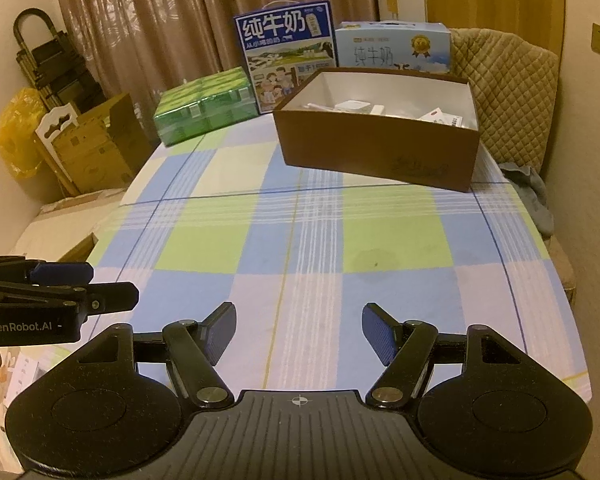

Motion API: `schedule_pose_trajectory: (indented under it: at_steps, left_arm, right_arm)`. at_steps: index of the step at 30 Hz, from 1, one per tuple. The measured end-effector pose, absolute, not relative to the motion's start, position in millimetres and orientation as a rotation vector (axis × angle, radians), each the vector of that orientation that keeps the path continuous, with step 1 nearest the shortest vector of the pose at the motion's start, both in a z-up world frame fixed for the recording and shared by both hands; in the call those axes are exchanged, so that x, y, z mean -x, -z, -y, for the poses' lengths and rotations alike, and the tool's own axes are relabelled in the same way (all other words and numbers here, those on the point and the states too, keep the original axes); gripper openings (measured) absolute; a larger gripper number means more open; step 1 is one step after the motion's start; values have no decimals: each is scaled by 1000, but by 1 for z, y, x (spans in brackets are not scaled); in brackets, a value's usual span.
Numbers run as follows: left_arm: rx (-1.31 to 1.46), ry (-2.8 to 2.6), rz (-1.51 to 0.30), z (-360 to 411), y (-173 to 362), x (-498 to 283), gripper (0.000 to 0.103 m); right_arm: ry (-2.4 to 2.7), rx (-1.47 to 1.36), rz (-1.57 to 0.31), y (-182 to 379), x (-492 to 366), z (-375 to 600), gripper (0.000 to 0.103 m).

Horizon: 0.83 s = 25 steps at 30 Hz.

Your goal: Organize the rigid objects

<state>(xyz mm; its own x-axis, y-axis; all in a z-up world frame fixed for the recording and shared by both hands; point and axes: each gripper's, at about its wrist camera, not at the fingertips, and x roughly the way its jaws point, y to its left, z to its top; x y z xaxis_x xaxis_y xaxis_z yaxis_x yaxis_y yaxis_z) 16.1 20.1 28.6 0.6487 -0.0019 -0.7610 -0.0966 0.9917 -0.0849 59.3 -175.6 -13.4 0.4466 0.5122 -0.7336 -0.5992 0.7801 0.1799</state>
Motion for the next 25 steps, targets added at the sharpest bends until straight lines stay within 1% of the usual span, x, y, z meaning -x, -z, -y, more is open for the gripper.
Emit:
schedule_pose_trajectory:
  at_steps: [25]
  left_arm:
    - [128,-50,-874,-24,-24,-20,64]
  right_arm:
    - [-692,121,-881,14,-61,168,67]
